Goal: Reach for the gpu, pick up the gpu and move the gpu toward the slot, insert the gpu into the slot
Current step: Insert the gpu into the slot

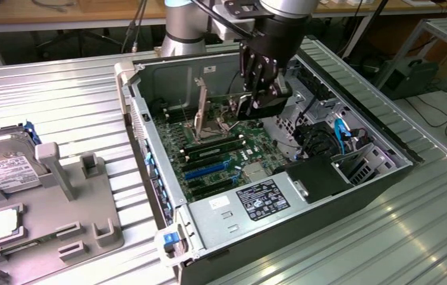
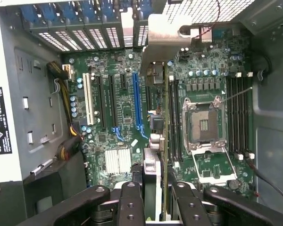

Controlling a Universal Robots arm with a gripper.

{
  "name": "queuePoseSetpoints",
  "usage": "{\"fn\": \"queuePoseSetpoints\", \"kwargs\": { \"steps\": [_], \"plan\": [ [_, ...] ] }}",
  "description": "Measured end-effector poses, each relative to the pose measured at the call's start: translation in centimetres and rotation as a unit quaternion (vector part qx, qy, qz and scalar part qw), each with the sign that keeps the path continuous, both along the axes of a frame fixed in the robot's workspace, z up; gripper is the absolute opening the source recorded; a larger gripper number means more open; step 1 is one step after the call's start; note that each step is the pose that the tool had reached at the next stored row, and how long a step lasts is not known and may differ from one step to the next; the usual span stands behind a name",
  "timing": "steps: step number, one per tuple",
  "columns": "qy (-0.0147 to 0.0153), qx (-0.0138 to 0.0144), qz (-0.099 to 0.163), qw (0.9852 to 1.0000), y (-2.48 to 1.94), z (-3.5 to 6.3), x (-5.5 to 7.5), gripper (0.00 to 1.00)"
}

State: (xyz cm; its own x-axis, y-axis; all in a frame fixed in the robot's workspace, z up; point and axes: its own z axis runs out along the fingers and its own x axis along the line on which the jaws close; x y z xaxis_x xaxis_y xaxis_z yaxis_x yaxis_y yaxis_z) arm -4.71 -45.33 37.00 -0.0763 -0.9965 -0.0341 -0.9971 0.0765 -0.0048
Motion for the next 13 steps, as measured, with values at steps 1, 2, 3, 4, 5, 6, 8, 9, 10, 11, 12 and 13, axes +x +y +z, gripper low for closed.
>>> {"fn": "queuePoseSetpoints", "kwargs": {
  "steps": [1, 2, 3, 4, 5, 6, 8, 9, 10, 11, 12, 13],
  "plan": [
    [0.0000, 0.0000, 0.000, 1.0000, -0.30, -0.14, 0.0, 0.28],
    [-0.0001, 0.0001, 0.000, 1.0000, -0.41, -0.26, 0.0, 0.28],
    [-0.0001, 0.0001, 0.001, 1.0000, -0.42, -0.34, 0.0, 0.28],
    [0.0000, 0.0000, 0.003, 1.0000, -0.42, -0.41, 0.0, 0.28],
    [0.0001, 0.0000, 0.005, 1.0000, -0.42, -0.49, 0.0, 0.28],
    [0.0002, -0.0004, 0.008, 1.0000, -0.42, -0.58, 0.0, 0.28],
    [0.0003, -0.0006, 0.011, 0.9999, -0.42, -0.80, 0.0, 0.28],
    [0.0003, -0.0006, 0.011, 0.9999, -0.42, -0.94, 0.0, 0.28],
    [0.0003, -0.0005, 0.011, 0.9999, -0.42, -1.12, -0.1, 0.28],
    [0.0003, -0.0006, 0.011, 0.9999, -0.41, -1.22, -0.2, 0.28],
    [0.0003, -0.0005, 0.011, 0.9999, -0.40, -1.30, -0.3, 0.28],
    [0.0003, -0.0006, 0.011, 0.9999, -0.39, -1.39, -0.4, 0.28]
  ]
}}
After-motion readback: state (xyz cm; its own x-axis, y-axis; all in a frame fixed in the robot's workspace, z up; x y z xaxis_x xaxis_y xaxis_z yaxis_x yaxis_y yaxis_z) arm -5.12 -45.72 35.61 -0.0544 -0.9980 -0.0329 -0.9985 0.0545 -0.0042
